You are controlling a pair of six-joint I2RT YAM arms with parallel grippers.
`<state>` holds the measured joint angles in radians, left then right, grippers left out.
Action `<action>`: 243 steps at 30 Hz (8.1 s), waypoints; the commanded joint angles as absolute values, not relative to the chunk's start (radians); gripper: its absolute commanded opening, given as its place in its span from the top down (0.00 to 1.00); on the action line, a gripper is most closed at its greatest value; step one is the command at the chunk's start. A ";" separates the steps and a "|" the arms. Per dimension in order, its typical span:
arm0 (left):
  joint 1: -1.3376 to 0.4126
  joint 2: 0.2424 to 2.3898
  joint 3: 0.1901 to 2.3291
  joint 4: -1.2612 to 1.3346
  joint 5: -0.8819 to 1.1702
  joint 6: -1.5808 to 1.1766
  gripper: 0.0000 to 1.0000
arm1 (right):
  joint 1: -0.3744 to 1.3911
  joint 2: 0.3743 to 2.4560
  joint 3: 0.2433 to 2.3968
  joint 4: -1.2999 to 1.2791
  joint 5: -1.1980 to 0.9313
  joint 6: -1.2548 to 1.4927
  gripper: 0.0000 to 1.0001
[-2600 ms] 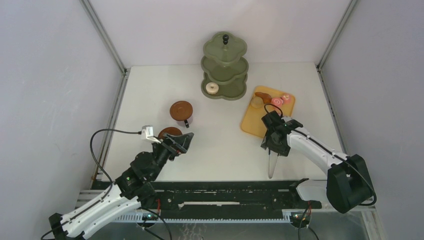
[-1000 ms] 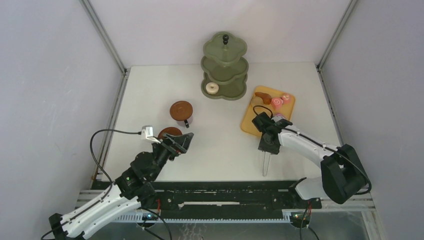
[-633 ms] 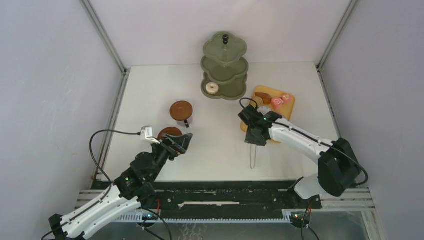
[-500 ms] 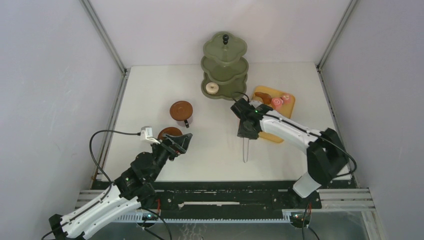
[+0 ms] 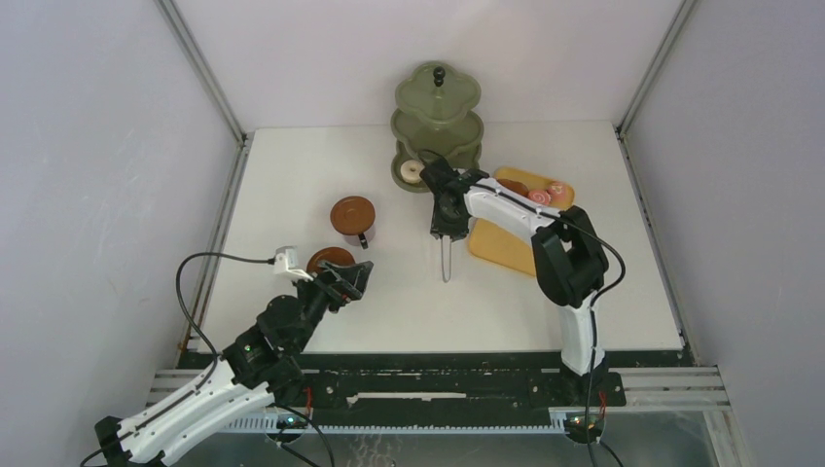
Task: Serve the afternoon tea
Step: Place the desert on the desert table, then adjust the clamp at the center of the board.
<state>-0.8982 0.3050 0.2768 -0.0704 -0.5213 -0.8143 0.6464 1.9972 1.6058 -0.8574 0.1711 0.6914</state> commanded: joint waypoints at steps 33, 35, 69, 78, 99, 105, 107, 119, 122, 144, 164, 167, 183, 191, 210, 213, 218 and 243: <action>-0.899 0.293 0.357 -0.145 -0.566 -0.780 0.06 | 0.474 2.425 2.222 -0.979 0.118 0.555 0.50; -0.899 0.293 0.356 -0.147 -0.567 -0.782 0.06 | 0.474 2.426 2.218 -0.977 0.117 0.555 0.49; -0.899 0.296 0.339 -0.155 -0.534 -0.829 0.09 | 0.499 2.409 2.114 -0.925 0.147 0.548 0.39; -0.899 0.297 0.331 -0.150 -0.528 -0.837 0.09 | 0.501 2.384 2.023 -0.894 0.141 0.552 0.45; -0.900 0.245 0.327 -0.167 -0.511 -0.836 0.11 | 0.543 2.211 1.775 -0.814 0.149 0.592 0.47; -0.900 0.253 0.333 -0.167 -0.512 -0.830 0.11 | 0.549 2.174 1.724 -0.793 0.157 0.594 0.47; -0.900 0.254 0.333 -0.167 -0.513 -0.830 0.11 | 0.553 2.162 1.708 -0.785 0.157 0.594 0.48; -0.900 0.239 0.340 -0.189 -0.517 -0.820 0.11 | 0.624 2.046 1.566 -0.749 0.179 0.606 0.50; -0.900 0.237 0.342 -0.197 -0.520 -0.811 0.10 | 0.664 1.979 1.497 -0.719 0.178 0.609 0.49; -1.096 0.657 0.602 -0.314 -0.728 -0.769 0.00 | 0.871 1.811 1.163 -0.513 0.145 0.682 0.37; -1.232 1.204 0.854 -0.334 -0.841 -0.877 0.00 | 0.767 1.518 0.937 -0.409 0.124 0.677 0.41; -1.227 1.276 0.893 -0.323 -0.846 -0.856 0.00 | 0.743 1.546 0.937 -0.378 0.095 0.665 0.44; -0.999 1.496 0.936 -0.168 -0.625 -0.774 0.09 | 0.677 1.697 1.032 -0.327 0.036 0.621 0.48; -0.919 1.593 0.971 -0.128 -0.569 -0.753 0.20 | 0.677 1.758 1.086 -0.346 0.058 0.610 0.51; -0.839 1.809 0.985 -0.037 -0.430 -0.757 0.61 | 0.694 1.857 1.168 -0.413 0.120 0.608 0.81; -0.838 1.819 0.980 -0.035 -0.430 -0.763 0.73 | 0.685 1.876 1.169 -0.420 0.121 0.610 0.91; -0.831 1.811 0.964 -0.037 -0.441 -0.768 0.78 | 0.671 1.867 1.149 -0.436 0.141 0.614 0.99; -0.808 1.748 0.911 0.010 -0.403 -0.772 0.38 | 0.633 1.768 1.092 -0.409 0.104 0.563 0.72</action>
<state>-0.8310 1.7821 0.9112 0.0681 -0.3885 -0.8139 0.6388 1.7985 1.0805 -0.3828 0.0700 0.6247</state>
